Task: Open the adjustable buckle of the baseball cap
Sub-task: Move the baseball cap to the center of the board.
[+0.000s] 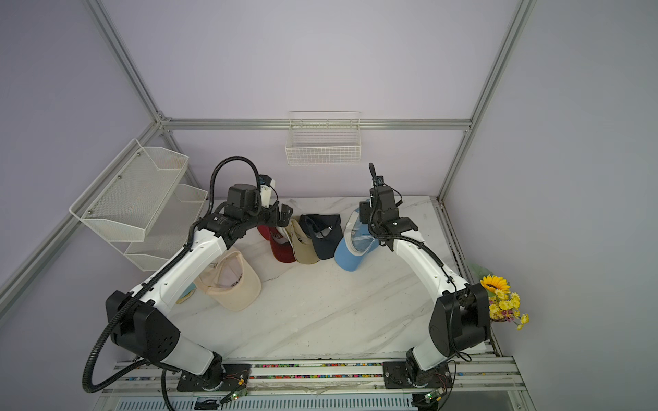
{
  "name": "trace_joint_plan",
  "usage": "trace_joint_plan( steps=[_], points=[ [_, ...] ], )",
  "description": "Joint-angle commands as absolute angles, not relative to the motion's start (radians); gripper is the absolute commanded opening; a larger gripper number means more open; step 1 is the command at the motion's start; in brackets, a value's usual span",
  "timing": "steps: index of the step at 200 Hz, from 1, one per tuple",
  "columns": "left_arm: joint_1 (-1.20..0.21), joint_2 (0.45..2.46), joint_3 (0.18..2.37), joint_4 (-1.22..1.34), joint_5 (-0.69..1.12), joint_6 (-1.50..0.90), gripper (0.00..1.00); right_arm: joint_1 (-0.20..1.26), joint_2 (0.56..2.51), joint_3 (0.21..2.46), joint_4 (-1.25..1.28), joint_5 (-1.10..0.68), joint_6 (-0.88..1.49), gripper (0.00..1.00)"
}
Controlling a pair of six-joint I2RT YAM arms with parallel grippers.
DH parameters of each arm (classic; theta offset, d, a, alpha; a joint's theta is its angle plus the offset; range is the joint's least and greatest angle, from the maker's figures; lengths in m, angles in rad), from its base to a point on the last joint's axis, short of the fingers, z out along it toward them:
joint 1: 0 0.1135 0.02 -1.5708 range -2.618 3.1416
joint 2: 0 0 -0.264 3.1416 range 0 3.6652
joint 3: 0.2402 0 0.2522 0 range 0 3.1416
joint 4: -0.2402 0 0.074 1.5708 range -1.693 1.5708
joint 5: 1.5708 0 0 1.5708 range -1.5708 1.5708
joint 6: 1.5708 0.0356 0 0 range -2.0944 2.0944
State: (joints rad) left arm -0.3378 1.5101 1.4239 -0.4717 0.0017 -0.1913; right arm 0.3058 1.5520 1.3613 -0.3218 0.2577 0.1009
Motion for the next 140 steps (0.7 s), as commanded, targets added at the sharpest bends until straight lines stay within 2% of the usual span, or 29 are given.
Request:
trace_joint_plan(
  steps=[1,46,58,121,140],
  points=[
    [-0.286,1.421,1.359,-0.41,-0.038,-0.207,1.0,0.31,1.535,1.365,-0.306,0.284,0.117,0.72],
    [-0.174,1.269,1.199,-0.361,-0.091,-0.28,1.0,0.308,1.53,1.361,-0.303,0.355,0.114,0.87],
    [-0.151,1.238,1.161,-0.355,-0.118,-0.291,1.0,0.304,1.529,1.355,-0.295,0.369,0.117,0.97],
    [-0.069,1.057,0.958,-0.41,-0.298,-0.372,1.0,0.297,1.541,1.337,-0.27,0.387,0.121,0.97],
    [-0.06,1.025,0.891,-0.428,-0.297,-0.409,1.0,0.295,1.545,1.33,-0.265,0.381,0.123,0.97]
  ],
)
